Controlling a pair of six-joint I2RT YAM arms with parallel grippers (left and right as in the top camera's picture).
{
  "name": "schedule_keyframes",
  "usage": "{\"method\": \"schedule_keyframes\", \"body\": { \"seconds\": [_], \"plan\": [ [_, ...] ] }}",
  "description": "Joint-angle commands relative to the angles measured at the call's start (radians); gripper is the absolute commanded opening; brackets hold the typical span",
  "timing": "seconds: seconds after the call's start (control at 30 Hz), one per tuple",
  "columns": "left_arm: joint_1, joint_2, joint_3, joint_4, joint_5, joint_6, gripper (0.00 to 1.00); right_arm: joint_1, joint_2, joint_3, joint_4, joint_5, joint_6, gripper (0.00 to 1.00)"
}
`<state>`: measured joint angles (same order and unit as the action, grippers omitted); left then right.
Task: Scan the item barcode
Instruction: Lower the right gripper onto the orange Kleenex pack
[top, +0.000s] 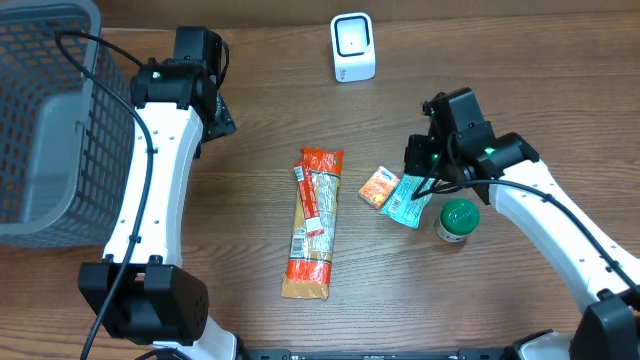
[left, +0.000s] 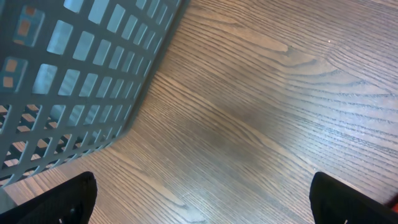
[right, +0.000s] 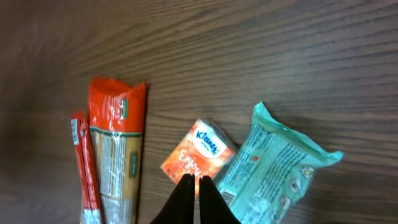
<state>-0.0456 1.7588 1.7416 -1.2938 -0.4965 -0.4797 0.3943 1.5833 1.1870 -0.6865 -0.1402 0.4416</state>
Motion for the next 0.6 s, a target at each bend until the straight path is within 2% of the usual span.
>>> {"method": "schedule_keyframes", "body": {
  "seconds": [0.0,0.3,0.57],
  "plan": [
    [-0.001,-0.007,0.013,0.001,0.004,-0.003,1.0,0.006,0.059,0.011,0.033,0.008,0.086,0.04],
    [-0.001,-0.007,0.013,0.001,0.004,-0.003,0.99,0.049,0.23,0.011,0.046,0.005,0.113,0.04],
    [-0.001,-0.007,0.013,0.001,0.004,-0.003,1.0,0.055,0.248,0.011,-0.014,0.03,0.112,0.05]
  ]
}}
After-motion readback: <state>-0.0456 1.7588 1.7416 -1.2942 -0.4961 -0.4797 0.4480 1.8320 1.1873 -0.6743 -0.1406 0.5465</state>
